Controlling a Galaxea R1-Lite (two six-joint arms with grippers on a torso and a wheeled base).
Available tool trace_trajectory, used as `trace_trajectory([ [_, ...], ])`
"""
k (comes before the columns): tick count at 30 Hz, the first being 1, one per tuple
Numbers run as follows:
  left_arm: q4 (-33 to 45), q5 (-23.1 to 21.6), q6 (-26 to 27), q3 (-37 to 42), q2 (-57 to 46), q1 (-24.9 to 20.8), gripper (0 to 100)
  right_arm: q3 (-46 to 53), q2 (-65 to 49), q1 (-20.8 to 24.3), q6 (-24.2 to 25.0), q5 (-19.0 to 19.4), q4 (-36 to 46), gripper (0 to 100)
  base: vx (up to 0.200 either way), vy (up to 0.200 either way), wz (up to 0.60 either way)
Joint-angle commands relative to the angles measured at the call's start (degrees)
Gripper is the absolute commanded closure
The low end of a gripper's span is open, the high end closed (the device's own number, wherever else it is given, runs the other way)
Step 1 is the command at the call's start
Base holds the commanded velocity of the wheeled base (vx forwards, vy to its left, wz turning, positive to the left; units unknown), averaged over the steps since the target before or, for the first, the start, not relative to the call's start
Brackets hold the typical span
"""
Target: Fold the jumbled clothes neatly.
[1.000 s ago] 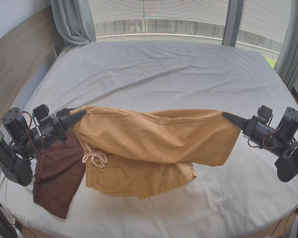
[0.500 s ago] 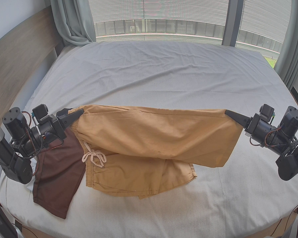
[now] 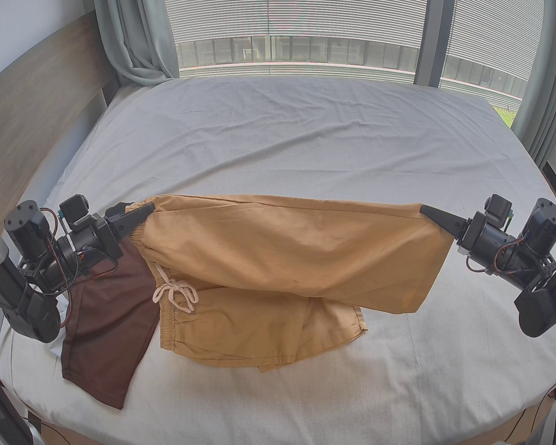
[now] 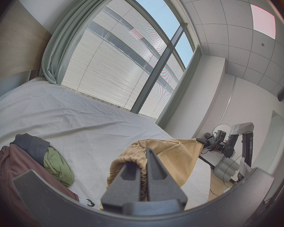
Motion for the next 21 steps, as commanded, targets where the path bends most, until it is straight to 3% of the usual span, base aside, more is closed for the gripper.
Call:
trace_trajectory([
  [1,-0.1,0.0,0.0,0.0,0.2,0.1,100,-0.2,0.4,0.1,0.0,0.0,0.0,100,0.0,0.0,0.0],
  [11,-0.1,2.6,0.1,0.0,2.0,0.1,100,-6.4,4.8,-0.1,0.1,0.1,0.4,100,0.0,0.0,0.0],
  [21,-0.1,5.9,-0.5,-4.3,6.5,-0.3,100,-15.9,12.1,-2.1,3.8,0.5,0.6,100,0.0,0.0,0.0],
])
